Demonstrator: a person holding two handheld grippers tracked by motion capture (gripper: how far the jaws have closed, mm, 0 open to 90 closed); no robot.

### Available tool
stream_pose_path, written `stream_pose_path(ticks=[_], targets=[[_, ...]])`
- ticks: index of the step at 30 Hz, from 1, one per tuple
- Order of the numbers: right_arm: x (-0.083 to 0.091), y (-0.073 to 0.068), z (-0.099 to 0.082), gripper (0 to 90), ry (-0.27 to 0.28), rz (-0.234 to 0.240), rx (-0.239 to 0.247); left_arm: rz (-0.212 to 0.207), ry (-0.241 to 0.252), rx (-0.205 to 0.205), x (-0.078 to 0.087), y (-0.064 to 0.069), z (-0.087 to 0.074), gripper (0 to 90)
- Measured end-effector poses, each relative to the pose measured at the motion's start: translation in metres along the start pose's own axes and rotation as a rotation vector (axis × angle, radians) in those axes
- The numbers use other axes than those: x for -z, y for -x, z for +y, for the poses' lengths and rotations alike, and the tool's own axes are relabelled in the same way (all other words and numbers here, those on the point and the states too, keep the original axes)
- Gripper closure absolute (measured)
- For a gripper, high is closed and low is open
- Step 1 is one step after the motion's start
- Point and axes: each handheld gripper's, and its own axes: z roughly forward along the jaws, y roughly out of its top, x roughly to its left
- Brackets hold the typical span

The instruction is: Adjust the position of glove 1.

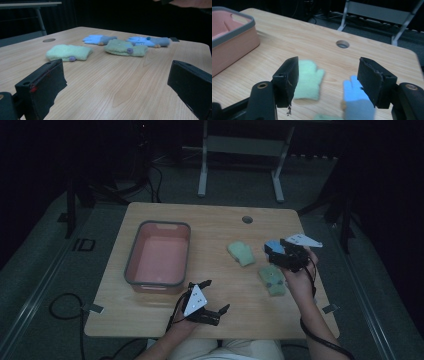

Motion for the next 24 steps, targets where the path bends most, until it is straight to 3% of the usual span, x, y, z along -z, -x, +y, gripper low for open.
stream_pose_path(ticks=[3, 5, 7, 14, 18, 24], targets=[[-0.011, -0.007, 0.000, 42.2, -0.008, 0.022, 0.028, -0.001, 0.000, -0.001, 0.000, 0.000, 0.000, 1.0], [-0.021, -0.011, -0.001, 44.9, -0.008, 0.055, 0.034, -0.003, -0.001, 0.000, 0.000, 0.000, 0.000, 1.0], [-0.026, -0.012, -0.001, 45.2, -0.017, 0.056, 0.033, -0.003, -0.001, 0.000, 0.000, 0.000, 0.000, 1.0], [-0.062, -0.019, -0.003, 55.5, -0.088, 0.110, 0.064, -0.007, -0.001, 0.001, 0.000, 0.000, 0.000, 1.0], [-0.080, -0.016, -0.006, 62.7, -0.124, 0.128, 0.108, -0.008, 0.000, 0.004, 0.000, 0.000, 0.000, 1.0], [-0.102, -0.016, -0.009, 62.4, -0.151, 0.162, 0.159, -0.007, 0.001, 0.005, 0.000, 0.000, 0.000, 1.0]])
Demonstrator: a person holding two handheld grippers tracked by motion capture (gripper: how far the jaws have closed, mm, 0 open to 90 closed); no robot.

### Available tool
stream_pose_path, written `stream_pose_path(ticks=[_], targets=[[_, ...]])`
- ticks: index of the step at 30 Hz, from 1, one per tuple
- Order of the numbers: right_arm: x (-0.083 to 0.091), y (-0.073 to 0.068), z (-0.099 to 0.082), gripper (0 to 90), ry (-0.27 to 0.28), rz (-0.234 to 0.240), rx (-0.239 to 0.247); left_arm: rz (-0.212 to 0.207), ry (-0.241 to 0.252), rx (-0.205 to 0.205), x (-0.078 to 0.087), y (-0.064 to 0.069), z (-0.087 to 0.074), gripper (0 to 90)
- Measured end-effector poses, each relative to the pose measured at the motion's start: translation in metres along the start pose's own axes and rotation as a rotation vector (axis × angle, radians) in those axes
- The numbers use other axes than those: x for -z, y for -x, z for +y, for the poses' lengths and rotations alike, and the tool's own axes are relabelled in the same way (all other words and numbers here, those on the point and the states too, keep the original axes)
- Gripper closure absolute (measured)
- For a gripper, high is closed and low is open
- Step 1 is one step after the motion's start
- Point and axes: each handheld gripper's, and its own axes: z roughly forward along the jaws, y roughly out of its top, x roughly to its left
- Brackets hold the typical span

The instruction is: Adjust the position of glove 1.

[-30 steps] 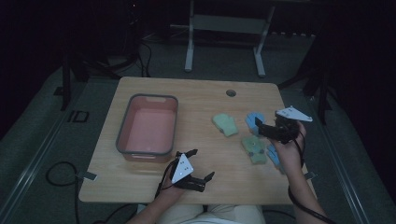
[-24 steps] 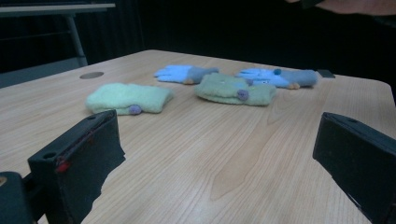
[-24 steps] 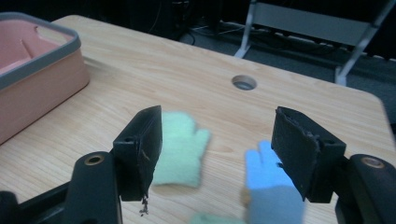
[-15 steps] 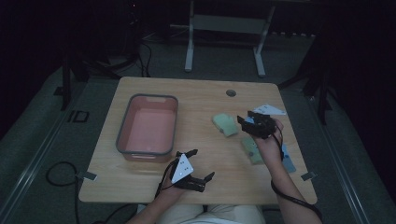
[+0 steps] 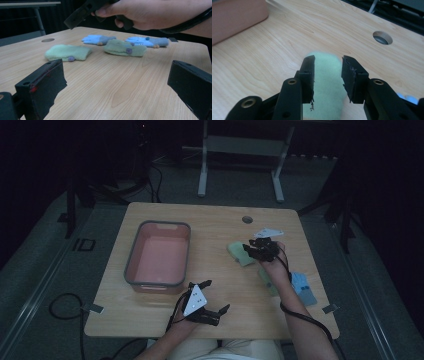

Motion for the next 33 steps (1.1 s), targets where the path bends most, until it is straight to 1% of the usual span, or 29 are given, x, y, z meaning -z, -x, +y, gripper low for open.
stream_pose_path(ticks=[1, 3, 5, 6, 8, 9, 11, 13, 15, 17, 20, 24, 27, 29, 30, 33], targets=[[-0.002, 0.000, 0.000, 61.3, 0.003, 0.001, 0.008, 0.001, -0.001, -0.002, 0.000, 0.000, 0.000, 1.0], [-0.009, 0.001, -0.001, 61.2, 0.005, 0.018, 0.010, 0.001, -0.001, -0.006, 0.000, 0.000, 0.000, 1.0], [-0.016, 0.000, -0.003, 63.2, -0.009, 0.022, 0.021, 0.000, -0.001, -0.006, 0.000, 0.000, 0.000, 1.0], [-0.022, 0.000, -0.004, 63.7, -0.029, 0.037, 0.017, 0.000, -0.001, -0.006, 0.000, 0.000, 0.000, 1.0], [-0.028, 0.000, -0.006, 65.0, -0.047, 0.041, 0.023, -0.001, -0.001, -0.002, 0.000, 0.000, 0.000, 1.0], [-0.032, 0.000, -0.006, 65.4, -0.060, 0.045, 0.018, -0.001, -0.001, -0.001, 0.000, 0.000, 0.000, 1.0], [-0.038, 0.001, -0.008, 66.2, -0.074, 0.046, 0.020, -0.002, 0.000, 0.001, 0.000, 0.000, 0.000, 1.0], [-0.045, 0.001, -0.011, 66.6, -0.101, 0.045, 0.014, -0.002, -0.002, -0.003, 0.000, 0.000, 0.000, 1.0], [-0.051, 0.002, -0.016, 66.8, -0.129, 0.034, 0.024, -0.003, -0.003, -0.006, 0.000, 0.001, 0.000, 1.0], [-0.057, 0.002, -0.020, 65.8, -0.151, 0.040, 0.015, -0.006, -0.002, -0.005, 0.000, 0.001, 0.000, 1.0], [-0.060, 0.003, -0.021, 64.5, -0.167, 0.056, 0.006, -0.006, -0.002, -0.001, 0.000, 0.000, 0.000, 1.0], [-0.062, 0.001, -0.019, 67.3, -0.187, 0.057, 0.044, -0.006, -0.002, 0.000, 0.000, 0.000, 0.000, 1.0], [-0.063, 0.003, -0.018, 70.7, -0.200, 0.070, 0.028, -0.005, -0.003, 0.002, 0.000, 0.000, 0.000, 1.0], [-0.064, 0.001, -0.017, 80.0, -0.205, 0.061, 0.033, -0.006, -0.003, 0.007, 0.000, 0.000, 0.000, 1.0], [-0.065, -0.002, -0.016, 83.2, -0.211, 0.043, 0.029, -0.006, -0.004, 0.008, 0.000, 0.000, 0.000, 1.0], [-0.067, -0.009, -0.011, 86.2, -0.227, -0.005, 0.015, -0.005, -0.003, 0.006, 0.000, 0.000, 0.000, 1.0]])
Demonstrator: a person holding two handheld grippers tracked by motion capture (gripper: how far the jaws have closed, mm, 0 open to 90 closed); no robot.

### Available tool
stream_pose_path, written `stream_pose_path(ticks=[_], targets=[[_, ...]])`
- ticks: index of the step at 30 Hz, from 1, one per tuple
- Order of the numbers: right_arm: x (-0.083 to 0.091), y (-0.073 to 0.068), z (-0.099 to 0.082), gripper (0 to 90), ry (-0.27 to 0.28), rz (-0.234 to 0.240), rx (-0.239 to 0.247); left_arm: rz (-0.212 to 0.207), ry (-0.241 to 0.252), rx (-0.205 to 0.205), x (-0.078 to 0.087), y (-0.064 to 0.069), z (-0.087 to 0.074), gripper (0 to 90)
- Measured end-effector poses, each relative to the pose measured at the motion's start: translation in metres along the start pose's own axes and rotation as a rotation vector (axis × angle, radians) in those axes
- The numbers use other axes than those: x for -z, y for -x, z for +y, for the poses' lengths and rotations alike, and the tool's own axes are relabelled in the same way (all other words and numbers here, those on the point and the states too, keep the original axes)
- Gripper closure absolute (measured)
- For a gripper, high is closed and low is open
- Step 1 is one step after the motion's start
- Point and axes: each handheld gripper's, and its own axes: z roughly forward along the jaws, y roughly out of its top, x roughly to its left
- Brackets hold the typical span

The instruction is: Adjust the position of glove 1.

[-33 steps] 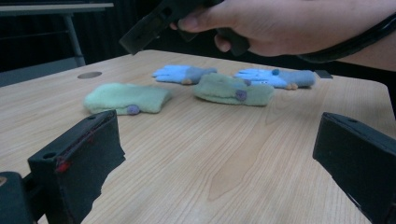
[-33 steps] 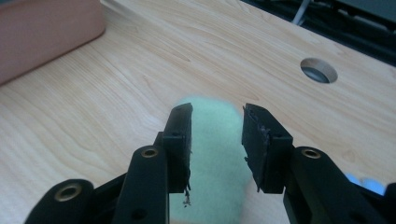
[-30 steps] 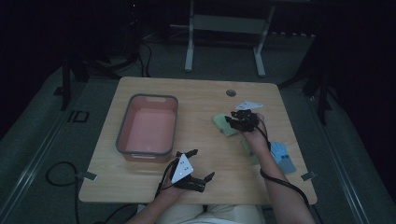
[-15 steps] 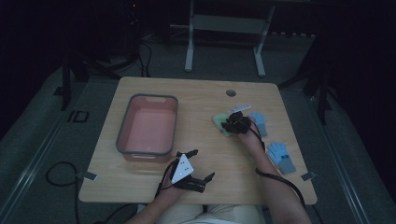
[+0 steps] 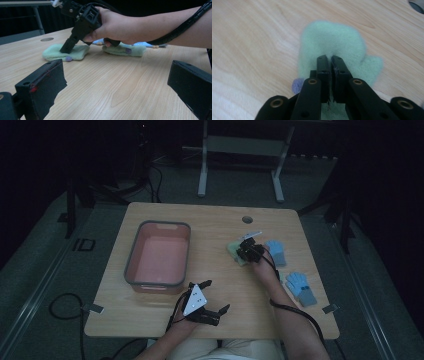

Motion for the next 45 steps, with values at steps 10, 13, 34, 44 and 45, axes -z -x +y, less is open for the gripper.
stream_pose_path(ticks=[10, 13, 34, 44, 45], targets=[[0.046, -0.013, 0.017, 86.9, 0.084, -0.095, -0.168, 0.003, -0.001, -0.002, 0.000, 0.000, 0.000, 1.0], [0.075, -0.026, 0.024, 87.1, 0.142, -0.128, -0.204, 0.004, 0.000, -0.002, 0.000, 0.000, 0.000, 1.0], [0.112, -0.110, -0.030, 87.4, 0.147, -0.231, -0.353, 0.009, 0.000, -0.020, 0.000, 0.001, 0.000, 1.0], [0.086, -0.118, -0.047, 87.3, 0.102, -0.237, -0.401, 0.008, -0.001, -0.024, 0.000, 0.002, 0.000, 1.0], [0.083, -0.119, -0.047, 87.3, 0.101, -0.240, -0.402, 0.008, 0.000, -0.024, 0.000, 0.002, 0.000, 1.0]])
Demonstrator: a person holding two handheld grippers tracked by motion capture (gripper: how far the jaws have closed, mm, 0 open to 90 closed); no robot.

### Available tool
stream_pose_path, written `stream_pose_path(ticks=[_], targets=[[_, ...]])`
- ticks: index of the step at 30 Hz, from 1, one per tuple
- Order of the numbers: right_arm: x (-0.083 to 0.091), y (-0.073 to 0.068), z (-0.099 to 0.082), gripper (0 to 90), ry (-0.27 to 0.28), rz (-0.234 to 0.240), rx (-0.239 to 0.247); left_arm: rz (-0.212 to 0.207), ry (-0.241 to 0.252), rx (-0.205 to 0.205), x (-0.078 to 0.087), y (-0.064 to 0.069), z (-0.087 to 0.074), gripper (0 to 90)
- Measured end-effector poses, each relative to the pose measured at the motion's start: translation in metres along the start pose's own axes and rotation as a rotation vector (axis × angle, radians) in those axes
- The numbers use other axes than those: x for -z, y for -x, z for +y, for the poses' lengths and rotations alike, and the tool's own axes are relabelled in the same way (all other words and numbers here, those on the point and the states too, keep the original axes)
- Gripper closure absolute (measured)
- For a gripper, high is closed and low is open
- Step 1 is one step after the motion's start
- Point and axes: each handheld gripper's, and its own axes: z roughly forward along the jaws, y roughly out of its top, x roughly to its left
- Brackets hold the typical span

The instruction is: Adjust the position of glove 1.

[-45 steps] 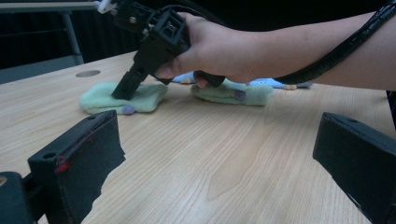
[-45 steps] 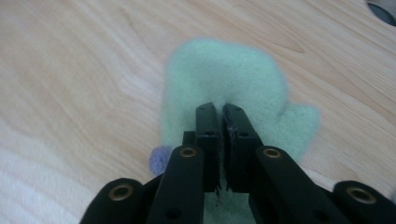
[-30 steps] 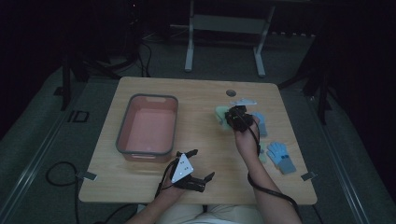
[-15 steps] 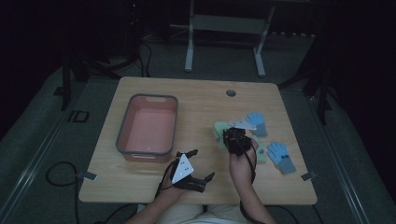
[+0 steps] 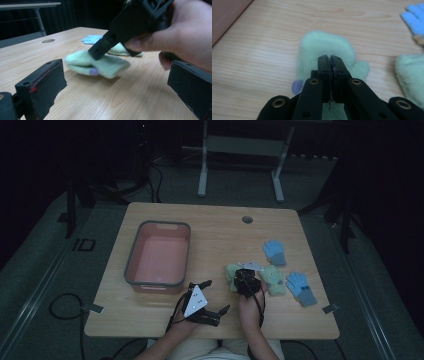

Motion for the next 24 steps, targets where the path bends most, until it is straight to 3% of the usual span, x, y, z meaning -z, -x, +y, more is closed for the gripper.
stream_pose_path(ticks=[10, 13, 15, 20, 24], targets=[[-0.022, -0.004, -0.014, 85.1, -0.042, 0.019, -0.035, -0.009, 0.002, 0.006, 0.000, 0.000, 0.000, 1.0], [-0.022, -0.004, -0.013, 75.1, -0.035, 0.026, -0.034, -0.010, 0.001, 0.008, 0.000, 0.000, 0.000, 1.0], [-0.020, -0.004, -0.013, 67.4, -0.024, 0.046, -0.024, -0.010, 0.001, 0.012, 0.000, -0.001, 0.000, 1.0], [-0.003, 0.002, -0.006, 66.8, 0.032, 0.076, 0.031, -0.009, 0.000, 0.015, 0.000, -0.001, 0.000, 1.0], [0.011, 0.021, 0.006, 69.1, 0.079, 0.108, 0.079, -0.008, 0.000, 0.016, 0.000, -0.001, 0.000, 1.0]])
